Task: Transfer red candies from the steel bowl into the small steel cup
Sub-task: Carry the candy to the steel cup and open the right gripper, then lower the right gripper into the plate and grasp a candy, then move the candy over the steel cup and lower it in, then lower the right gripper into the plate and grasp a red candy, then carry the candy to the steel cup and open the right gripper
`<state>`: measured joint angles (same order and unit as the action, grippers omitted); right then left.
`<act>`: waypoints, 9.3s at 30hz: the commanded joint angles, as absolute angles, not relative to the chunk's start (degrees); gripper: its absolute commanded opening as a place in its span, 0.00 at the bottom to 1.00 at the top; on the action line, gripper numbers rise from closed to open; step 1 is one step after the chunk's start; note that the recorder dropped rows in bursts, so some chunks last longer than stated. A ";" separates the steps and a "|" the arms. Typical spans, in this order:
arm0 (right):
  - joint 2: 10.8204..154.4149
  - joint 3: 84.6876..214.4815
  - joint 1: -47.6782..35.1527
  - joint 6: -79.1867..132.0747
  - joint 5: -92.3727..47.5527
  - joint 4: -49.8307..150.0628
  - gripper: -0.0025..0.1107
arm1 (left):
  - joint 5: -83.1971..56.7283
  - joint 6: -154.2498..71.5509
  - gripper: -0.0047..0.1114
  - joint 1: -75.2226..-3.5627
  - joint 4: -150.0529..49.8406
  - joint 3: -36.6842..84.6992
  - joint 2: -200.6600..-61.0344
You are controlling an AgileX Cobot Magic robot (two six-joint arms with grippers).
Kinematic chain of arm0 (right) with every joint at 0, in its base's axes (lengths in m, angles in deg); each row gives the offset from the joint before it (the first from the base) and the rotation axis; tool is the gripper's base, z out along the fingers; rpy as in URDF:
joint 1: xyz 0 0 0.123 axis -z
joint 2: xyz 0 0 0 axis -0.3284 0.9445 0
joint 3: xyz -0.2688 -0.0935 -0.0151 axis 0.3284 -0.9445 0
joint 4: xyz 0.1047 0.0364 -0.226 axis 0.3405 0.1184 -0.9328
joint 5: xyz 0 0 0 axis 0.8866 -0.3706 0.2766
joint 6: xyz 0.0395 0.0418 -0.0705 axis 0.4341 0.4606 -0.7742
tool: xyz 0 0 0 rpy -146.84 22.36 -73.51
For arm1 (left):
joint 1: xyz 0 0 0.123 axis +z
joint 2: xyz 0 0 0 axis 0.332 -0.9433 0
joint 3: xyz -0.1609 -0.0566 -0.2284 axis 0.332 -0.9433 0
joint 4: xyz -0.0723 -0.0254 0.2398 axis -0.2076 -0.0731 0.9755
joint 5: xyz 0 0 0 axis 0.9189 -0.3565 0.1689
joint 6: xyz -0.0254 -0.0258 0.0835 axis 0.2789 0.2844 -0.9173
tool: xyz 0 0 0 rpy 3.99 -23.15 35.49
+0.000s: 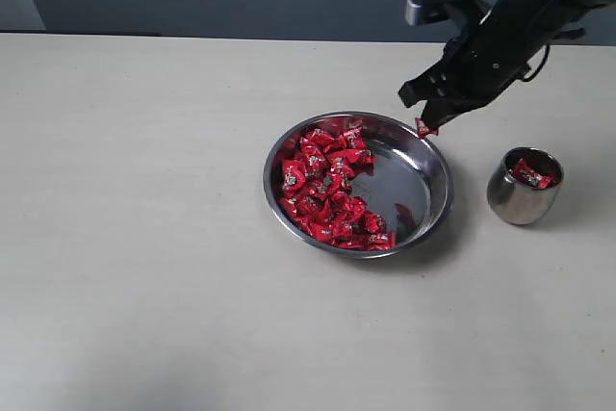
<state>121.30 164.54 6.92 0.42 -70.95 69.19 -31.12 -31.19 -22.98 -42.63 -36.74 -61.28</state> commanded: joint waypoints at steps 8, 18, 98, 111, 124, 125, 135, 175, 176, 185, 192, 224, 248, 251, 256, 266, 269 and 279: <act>113.81 164.40 15.15 8.89 -81.57 59.65 0.02 | -30.82 -30.87 0.04 -23.59 -42.54 -36.68 -61.03; 113.51 164.40 15.15 12.42 -87.19 56.02 0.02 | -30.82 -30.87 0.04 -23.59 -42.54 -36.68 -61.03; 131.33 164.40 -3.24 -0.48 -72.42 75.97 0.36 | -30.82 -30.87 0.04 -23.59 -42.54 -36.68 -61.03; 133.41 164.40 -3.24 -0.48 -72.44 75.25 0.36 | -30.82 -30.87 0.04 -23.59 -42.54 -36.68 -61.03; 133.26 164.40 -3.24 -1.32 -71.09 75.25 0.02 | -30.82 -30.87 0.04 -23.59 -42.54 -36.68 -61.03; 133.13 164.40 -3.24 -1.32 -71.09 75.25 0.02 | -30.82 -30.87 0.04 -23.59 -42.54 -36.68 -61.03; 126.12 164.40 -2.77 -1.32 -70.07 73.65 0.02 | -30.82 -30.87 0.04 -23.59 -42.54 -36.68 -61.03; 115.81 164.40 19.77 11.76 -86.47 58.25 0.02 | -30.82 -30.87 0.04 -23.59 -42.54 -36.68 -61.03; 116.09 164.40 19.77 11.76 -86.15 58.49 0.02 | -30.82 -30.87 0.04 -23.59 -42.54 -36.68 -61.03; 116.34 164.40 19.77 11.52 -85.90 58.15 0.20 | -30.82 -30.87 0.04 -23.59 -42.54 -36.68 -61.03; 116.34 164.40 19.77 11.52 -85.29 58.15 0.30 | -30.82 -30.87 0.04 -23.59 -42.54 -36.68 -61.03; 129.63 164.40 -3.26 3.01 -82.02 68.65 0.30 | -30.82 -30.87 0.04 -23.59 -42.54 -36.68 -61.03; 132.64 164.40 -5.00 3.01 -80.54 67.14 0.09 | -30.82 -30.87 0.04 -23.59 -42.54 -36.68 -61.03; 132.64 164.40 -5.00 3.01 -79.86 67.14 0.02 | -30.82 -30.87 0.04 -23.59 -42.54 -36.68 -61.03; 132.53 164.40 -4.90 3.01 -79.31 67.14 0.02 | -30.82 -30.87 0.04 -23.59 -42.54 -36.68 -61.03; 126.80 164.40 -4.90 5.05 -76.45 61.04 0.02 | -30.82 -30.87 0.04 -23.59 -42.54 -36.68 -61.03; 124.83 164.40 -4.80 6.77 -75.74 58.00 0.02 | -30.82 -30.87 0.04 -23.59 -42.54 -36.68 -61.03; 118.98 164.40 3.09 15.36 -77.32 49.35 0.02 | -30.82 -30.87 0.04 -23.59 -42.54 -36.68 -61.03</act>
